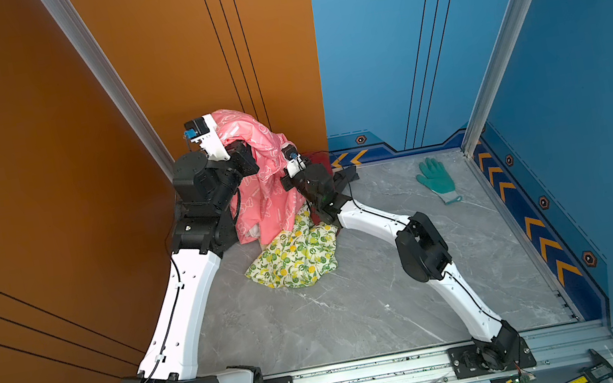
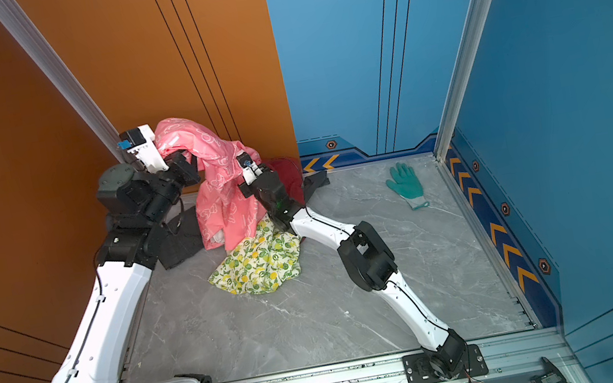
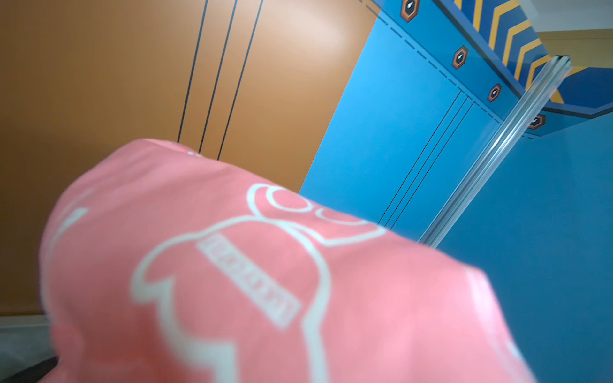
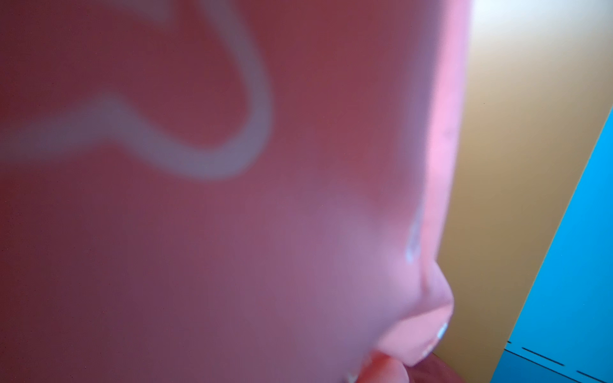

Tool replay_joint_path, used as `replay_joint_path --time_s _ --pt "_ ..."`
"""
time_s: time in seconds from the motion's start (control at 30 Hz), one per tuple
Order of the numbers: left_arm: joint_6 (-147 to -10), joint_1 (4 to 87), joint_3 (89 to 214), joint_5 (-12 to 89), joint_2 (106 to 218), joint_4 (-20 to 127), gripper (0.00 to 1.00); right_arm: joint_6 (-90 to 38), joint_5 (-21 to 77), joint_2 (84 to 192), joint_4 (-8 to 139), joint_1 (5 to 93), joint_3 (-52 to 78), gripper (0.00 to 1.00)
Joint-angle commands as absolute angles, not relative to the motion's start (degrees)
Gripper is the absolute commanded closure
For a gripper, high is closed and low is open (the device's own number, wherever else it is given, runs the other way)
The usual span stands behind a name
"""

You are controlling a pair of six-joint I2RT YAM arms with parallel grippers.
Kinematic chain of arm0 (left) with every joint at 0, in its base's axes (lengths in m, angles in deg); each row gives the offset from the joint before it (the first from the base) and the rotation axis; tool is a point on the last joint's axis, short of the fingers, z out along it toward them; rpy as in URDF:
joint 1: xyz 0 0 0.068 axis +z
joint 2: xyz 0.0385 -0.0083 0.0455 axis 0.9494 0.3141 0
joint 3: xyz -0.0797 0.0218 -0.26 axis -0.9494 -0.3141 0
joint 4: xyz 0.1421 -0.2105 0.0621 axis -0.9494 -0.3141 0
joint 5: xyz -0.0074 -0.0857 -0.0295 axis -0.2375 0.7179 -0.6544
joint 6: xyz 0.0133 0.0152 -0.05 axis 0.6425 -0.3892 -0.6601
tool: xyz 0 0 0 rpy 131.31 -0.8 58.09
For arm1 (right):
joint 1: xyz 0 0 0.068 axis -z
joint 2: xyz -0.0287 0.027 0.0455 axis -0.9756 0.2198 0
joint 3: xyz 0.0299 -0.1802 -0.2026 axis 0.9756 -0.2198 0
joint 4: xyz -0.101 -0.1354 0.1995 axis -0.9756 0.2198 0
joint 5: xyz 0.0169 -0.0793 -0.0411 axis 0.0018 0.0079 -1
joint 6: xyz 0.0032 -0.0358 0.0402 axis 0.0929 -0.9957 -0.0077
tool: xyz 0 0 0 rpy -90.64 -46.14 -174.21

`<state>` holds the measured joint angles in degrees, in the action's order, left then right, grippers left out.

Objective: Pick out a specific cloth from the pile
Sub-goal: 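Lift the pink cloth with both grippers, pulling it free of the pile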

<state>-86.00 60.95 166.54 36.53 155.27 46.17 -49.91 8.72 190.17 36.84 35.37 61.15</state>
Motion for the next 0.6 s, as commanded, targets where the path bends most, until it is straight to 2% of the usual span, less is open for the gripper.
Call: replay_joint_path --time_s 0.0,0.2,0.3,0.4,0.43,0.57 --pt "-83.5 62.7 163.0 33.5 154.1 40.4 0.91 -46.0 8.5 183.5 39.7 35.2 66.7 1.00" --pt "-81.7 64.1 156.8 31.5 152.8 39.4 0.41 -42.6 11.0 182.6 42.4 36.1 75.4 1.00" --pt "-80.5 64.2 154.7 32.0 152.8 37.2 0.24 -42.0 11.5 182.1 43.3 36.7 79.4 1.00" --pt "-78.4 64.1 153.7 32.1 152.9 35.5 0.15 -41.3 11.8 180.1 44.1 36.7 80.5 1.00" --pt "-77.8 64.0 153.5 32.0 153.0 35.0 0.08 -41.0 11.8 179.2 44.6 38.3 80.3 1.00" --pt "-75.4 63.6 152.2 31.0 153.1 34.5 0.04 -40.0 11.9 174.2 45.3 39.8 77.2 1.00"
